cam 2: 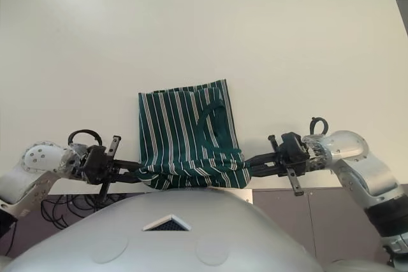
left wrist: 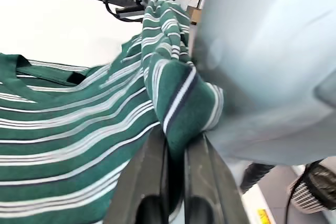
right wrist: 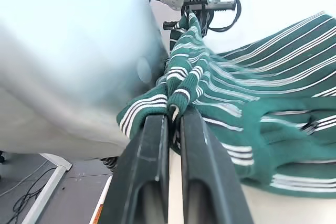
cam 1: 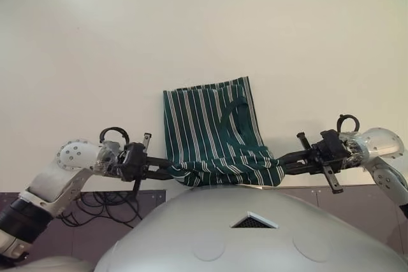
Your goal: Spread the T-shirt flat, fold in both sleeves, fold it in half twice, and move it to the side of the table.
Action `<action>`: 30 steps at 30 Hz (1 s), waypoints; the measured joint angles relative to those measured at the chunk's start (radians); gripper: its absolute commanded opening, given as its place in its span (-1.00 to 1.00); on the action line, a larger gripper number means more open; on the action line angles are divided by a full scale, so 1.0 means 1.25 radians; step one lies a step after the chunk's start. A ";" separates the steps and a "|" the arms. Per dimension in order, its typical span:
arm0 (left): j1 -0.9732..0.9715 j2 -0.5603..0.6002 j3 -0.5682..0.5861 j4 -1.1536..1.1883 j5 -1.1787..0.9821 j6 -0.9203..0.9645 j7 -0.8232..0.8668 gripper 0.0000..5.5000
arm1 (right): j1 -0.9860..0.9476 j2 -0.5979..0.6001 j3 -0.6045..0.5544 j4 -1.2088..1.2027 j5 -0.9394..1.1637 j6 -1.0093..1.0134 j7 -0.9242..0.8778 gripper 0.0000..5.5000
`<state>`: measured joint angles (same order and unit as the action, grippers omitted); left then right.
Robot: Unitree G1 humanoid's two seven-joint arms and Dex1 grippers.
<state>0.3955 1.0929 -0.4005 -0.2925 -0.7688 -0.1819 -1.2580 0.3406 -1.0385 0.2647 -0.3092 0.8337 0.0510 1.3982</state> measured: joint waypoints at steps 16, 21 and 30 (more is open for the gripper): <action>-0.111 -0.188 0.181 0.076 -0.068 0.369 0.158 -0.97 | -0.157 0.241 -0.086 0.144 -0.057 0.208 -0.229 -0.98; -0.186 -0.266 0.204 0.145 -0.010 0.423 0.246 -0.97 | -0.245 0.327 -0.075 0.213 -0.134 0.265 -0.320 -0.98; -0.224 -0.326 0.266 0.219 0.034 0.494 0.272 -0.46 | -0.301 0.390 -0.093 0.252 -0.169 0.338 -0.389 -0.55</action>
<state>0.1154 0.6849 -0.0676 -0.0183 -0.7261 0.4356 -0.9184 -0.0355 -0.5509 0.1487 0.0061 0.6219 0.4739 0.9118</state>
